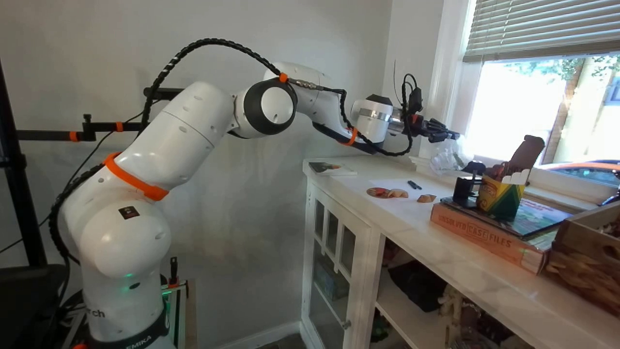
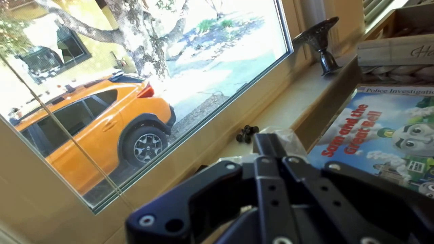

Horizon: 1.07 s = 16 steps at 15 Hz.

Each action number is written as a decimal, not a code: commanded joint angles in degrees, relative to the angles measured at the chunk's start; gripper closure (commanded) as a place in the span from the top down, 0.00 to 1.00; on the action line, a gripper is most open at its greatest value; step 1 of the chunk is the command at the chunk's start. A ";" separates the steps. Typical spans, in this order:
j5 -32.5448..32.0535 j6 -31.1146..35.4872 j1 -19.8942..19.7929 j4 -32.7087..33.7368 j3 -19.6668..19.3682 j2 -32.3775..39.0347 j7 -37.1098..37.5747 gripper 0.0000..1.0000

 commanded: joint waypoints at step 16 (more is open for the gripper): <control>-16.15 -15.60 -3.84 -1.34 12.95 -1.75 -1.61 0.00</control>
